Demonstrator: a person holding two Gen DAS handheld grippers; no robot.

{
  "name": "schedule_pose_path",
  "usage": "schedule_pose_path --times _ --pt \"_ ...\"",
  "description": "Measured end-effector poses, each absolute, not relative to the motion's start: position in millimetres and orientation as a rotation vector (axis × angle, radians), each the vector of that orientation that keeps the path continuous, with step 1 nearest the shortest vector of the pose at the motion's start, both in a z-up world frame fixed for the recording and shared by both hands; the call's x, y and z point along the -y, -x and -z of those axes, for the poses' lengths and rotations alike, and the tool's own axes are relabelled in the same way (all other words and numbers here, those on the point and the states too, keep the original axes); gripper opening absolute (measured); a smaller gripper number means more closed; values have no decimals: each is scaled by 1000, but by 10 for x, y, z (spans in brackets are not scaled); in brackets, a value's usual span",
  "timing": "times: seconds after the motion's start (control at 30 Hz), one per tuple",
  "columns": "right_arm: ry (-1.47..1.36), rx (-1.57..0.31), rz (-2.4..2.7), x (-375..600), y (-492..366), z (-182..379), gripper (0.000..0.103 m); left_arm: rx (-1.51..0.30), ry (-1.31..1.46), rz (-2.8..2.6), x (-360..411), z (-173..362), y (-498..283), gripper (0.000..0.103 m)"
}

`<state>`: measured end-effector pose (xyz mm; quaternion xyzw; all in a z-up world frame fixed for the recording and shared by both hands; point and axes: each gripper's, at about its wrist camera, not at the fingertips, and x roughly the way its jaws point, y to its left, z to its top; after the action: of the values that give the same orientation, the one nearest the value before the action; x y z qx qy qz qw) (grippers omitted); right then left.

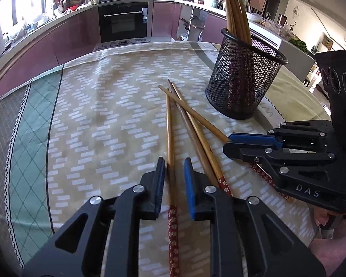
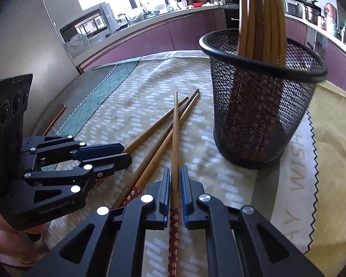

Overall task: Organize utensils
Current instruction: 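Lift the grasped chopsticks upright off the cloth with both tools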

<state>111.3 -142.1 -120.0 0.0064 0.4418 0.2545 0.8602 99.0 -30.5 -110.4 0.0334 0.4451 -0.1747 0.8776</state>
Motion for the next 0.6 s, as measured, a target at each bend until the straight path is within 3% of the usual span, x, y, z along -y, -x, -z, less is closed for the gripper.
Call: schedule_pose_path --times 0.17,0.3,0.6 --pt "26 -911 -523 1321 -1192 1194 8 -928 -94 362 377 1098 -1106 18" --pt "6 -906 -526 1352 -1203 1194 6 -932 -85 343 378 1084 -1138 8" --pt "-56 -818 -568 1571 -1039 963 6 -886 -27 392 310 859 -1012 8"
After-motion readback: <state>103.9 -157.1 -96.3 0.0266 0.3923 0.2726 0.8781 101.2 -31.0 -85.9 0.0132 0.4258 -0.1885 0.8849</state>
